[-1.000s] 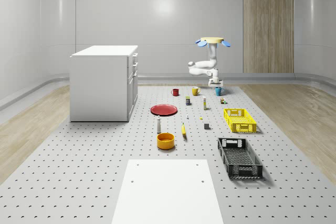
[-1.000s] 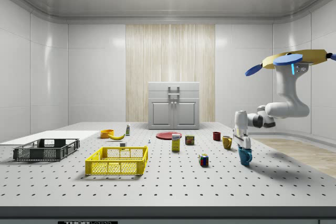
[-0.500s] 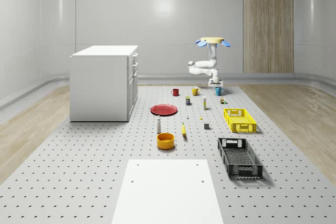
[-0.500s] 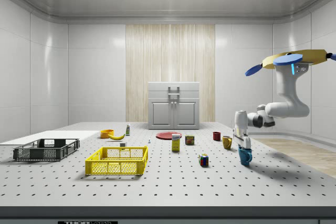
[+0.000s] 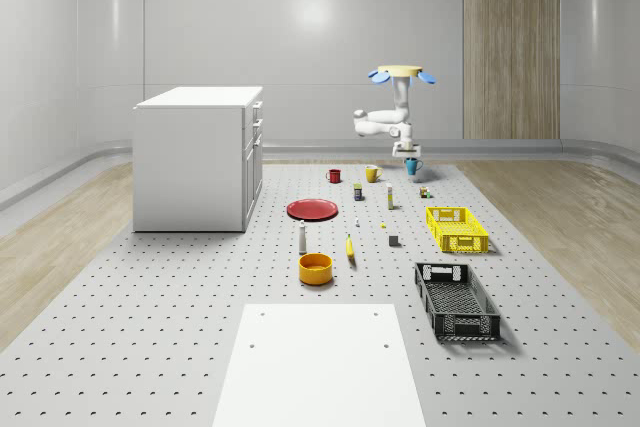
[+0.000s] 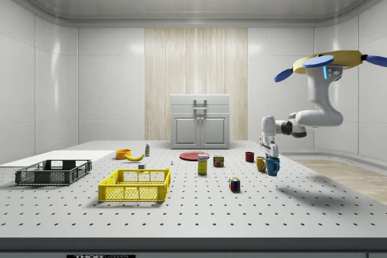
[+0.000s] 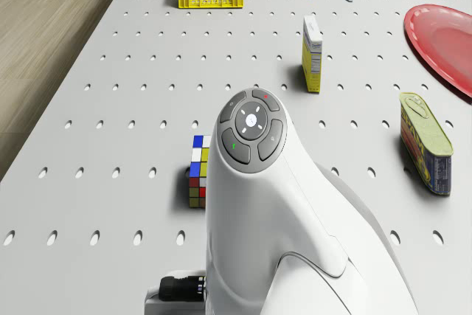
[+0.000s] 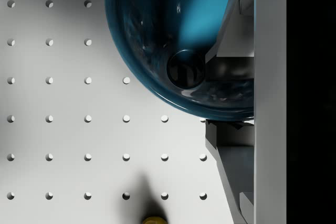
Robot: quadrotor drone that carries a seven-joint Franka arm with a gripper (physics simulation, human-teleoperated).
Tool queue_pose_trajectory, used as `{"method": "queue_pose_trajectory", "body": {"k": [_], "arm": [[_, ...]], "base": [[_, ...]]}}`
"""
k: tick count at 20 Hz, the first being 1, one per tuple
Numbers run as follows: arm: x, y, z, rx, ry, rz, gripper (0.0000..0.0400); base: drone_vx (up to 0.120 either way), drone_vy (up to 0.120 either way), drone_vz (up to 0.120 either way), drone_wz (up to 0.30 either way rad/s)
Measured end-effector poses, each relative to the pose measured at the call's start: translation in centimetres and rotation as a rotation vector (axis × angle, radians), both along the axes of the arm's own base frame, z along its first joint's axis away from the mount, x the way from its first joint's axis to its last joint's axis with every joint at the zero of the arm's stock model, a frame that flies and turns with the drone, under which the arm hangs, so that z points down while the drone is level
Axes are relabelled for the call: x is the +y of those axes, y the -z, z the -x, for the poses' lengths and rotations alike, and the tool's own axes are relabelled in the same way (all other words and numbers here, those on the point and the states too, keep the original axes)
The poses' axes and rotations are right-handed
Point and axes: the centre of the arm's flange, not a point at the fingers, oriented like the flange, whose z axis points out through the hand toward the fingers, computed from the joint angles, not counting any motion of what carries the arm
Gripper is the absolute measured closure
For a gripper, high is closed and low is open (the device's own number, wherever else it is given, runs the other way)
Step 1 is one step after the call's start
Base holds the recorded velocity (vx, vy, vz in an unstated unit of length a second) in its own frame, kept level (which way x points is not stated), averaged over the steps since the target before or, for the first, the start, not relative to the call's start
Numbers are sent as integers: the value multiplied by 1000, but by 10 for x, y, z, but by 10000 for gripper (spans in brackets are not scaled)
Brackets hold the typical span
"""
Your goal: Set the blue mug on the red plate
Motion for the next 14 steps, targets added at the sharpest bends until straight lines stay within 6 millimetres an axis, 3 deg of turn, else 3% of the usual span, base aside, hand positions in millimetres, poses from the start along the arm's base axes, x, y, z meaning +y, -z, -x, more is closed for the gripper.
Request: {"method": "queue_pose_trajectory", "body": {"k": [14], "arm": [[0,3,0,0,0,0,300]], "base": [[120,-120,120,0]]}}
